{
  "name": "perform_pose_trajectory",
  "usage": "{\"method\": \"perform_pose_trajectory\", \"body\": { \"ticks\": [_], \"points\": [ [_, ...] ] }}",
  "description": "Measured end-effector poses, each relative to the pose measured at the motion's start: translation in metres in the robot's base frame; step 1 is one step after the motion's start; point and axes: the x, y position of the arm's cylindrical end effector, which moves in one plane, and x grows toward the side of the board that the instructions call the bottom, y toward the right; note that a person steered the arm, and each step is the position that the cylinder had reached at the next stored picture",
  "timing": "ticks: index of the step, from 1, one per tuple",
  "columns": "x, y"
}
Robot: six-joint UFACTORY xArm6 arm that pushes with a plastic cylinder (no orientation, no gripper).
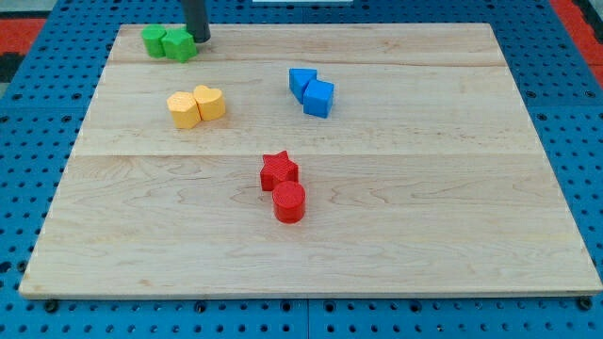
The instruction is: Move the blue cube and blue triangle towards the center
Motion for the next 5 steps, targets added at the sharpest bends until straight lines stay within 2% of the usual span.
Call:
{"method": "perform_pose_trajectory", "body": {
  "ticks": [1, 2, 3, 4, 5],
  "points": [
    [0.007, 0.022],
    [0.054, 0.051],
    [0.064, 0.123],
    [0.089, 0.137],
    [0.134, 0.156]
  ]
}}
